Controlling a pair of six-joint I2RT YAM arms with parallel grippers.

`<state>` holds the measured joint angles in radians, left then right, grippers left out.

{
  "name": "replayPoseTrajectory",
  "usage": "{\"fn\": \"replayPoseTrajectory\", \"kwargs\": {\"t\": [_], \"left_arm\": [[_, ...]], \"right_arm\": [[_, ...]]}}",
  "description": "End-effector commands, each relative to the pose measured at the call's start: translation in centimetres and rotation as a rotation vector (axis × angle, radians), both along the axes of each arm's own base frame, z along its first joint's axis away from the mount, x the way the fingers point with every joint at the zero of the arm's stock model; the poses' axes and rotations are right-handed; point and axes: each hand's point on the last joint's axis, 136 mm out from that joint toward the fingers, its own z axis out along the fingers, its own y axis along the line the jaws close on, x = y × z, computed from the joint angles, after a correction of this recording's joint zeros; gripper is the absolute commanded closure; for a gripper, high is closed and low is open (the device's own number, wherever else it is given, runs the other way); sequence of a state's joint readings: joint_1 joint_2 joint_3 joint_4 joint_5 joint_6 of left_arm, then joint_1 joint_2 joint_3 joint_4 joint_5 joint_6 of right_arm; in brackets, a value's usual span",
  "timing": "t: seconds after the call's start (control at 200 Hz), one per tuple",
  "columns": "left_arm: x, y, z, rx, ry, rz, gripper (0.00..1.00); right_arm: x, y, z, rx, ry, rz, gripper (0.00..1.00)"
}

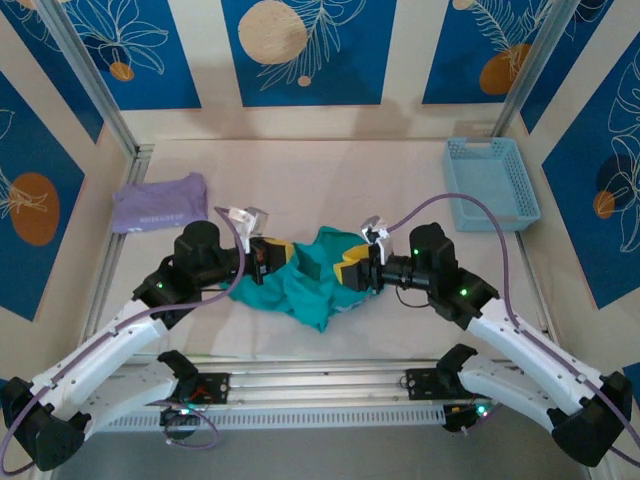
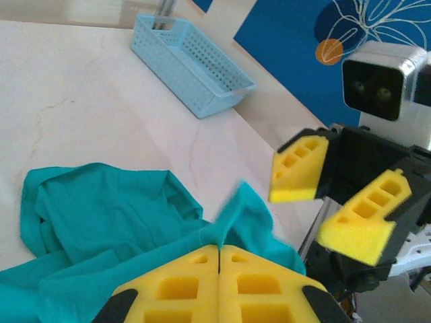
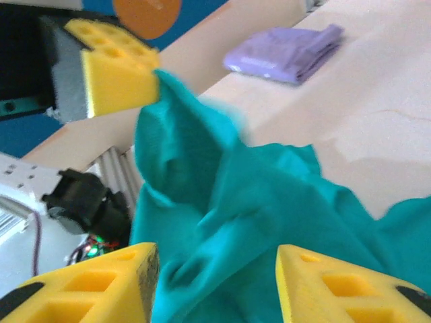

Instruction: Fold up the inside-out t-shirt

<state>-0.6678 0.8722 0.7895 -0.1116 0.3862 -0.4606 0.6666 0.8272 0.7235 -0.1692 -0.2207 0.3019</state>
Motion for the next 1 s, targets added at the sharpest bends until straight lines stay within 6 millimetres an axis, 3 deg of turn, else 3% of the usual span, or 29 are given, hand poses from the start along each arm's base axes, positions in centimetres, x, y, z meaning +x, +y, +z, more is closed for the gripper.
{"fn": "replayPoseTrajectory", "kwargs": {"t": [0.0, 0.23, 0.425, 0.6, 0.685, 0.89, 0.995], "left_arm": [[-0.7, -0.5, 0.5, -0.021, -0.039, -0.063, 1.00], [-0.6, -0.6, 0.5, -0.021, -0.035, -0.067, 1.00], [-0.3, -0.8, 0.2, -0.013, -0.020, -0.059, 1.00], [-0.4, -0.9, 0.3, -0.016, -0.016, -0.066, 1.00], [-0.6, -0.8, 0.5, -0.019, -0.021, -0.069, 1.00], [-0.6, -0.2, 0.3, -0.003, -0.023, -0.047, 1.00], [-0.2, 0.4, -0.2, 0.026, -0.023, 0.001, 1.00]], "right_arm": [[1.2, -1.6, 1.0, -0.084, -0.067, -0.099, 0.48], [0.7, 0.6, 1.6, -0.130, -0.067, -0.054, 0.46], [-2.0, 3.7, 0.5, -0.177, -0.117, 0.047, 0.35], [-1.7, 5.8, -1.3, -0.258, -0.141, 0.028, 0.34], [-0.5, 6.2, -1.5, -0.281, -0.140, -0.024, 0.43], [-1.1, 6.7, 0.1, -0.188, -0.129, 0.040, 0.93], [-2.0, 6.5, 1.1, -0.098, -0.098, 0.097, 0.99]]}}
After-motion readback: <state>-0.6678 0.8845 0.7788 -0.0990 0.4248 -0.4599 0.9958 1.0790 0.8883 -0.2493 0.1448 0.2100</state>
